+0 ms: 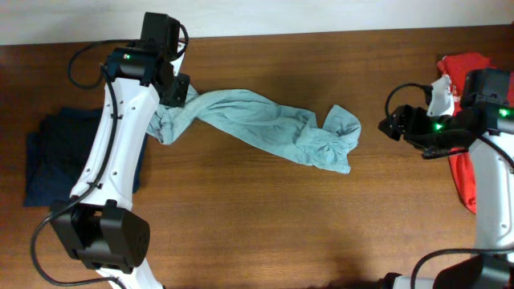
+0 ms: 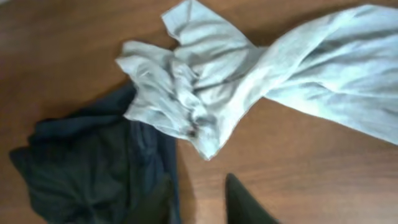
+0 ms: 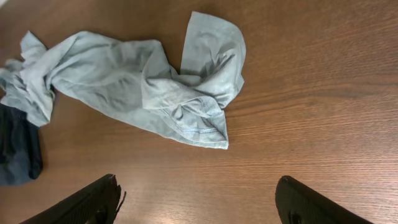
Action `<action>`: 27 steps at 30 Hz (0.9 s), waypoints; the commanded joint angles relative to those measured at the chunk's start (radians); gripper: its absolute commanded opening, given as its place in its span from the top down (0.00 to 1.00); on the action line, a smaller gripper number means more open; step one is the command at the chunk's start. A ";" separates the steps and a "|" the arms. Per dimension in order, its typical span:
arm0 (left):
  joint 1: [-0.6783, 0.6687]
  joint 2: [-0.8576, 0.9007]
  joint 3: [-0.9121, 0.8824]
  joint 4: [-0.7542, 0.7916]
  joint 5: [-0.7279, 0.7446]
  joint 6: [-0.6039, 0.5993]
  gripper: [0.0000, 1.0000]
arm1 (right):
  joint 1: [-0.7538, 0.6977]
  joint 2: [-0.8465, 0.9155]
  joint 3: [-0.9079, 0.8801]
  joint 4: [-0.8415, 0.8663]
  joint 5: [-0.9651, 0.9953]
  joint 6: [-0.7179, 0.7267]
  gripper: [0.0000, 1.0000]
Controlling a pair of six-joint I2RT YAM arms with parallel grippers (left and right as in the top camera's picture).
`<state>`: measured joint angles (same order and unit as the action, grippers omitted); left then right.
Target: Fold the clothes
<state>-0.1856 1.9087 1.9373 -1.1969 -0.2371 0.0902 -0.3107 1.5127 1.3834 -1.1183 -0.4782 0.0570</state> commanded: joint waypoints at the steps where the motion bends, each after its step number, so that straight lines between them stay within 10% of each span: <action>1: 0.000 0.008 -0.049 -0.042 0.145 0.000 0.58 | 0.052 0.047 -0.019 0.003 0.014 -0.005 0.15; 20: 0.075 0.008 -0.527 0.503 0.023 -0.021 0.41 | 0.097 0.205 -0.033 0.022 0.027 -0.005 0.14; 27: 0.170 0.056 -0.527 0.642 0.261 -0.038 0.39 | 0.097 0.205 -0.034 0.022 0.027 -0.005 0.14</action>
<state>-0.0536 1.9160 1.4155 -0.5907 -0.1261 0.0681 -0.2207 1.7142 1.3548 -1.0958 -0.4629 0.0555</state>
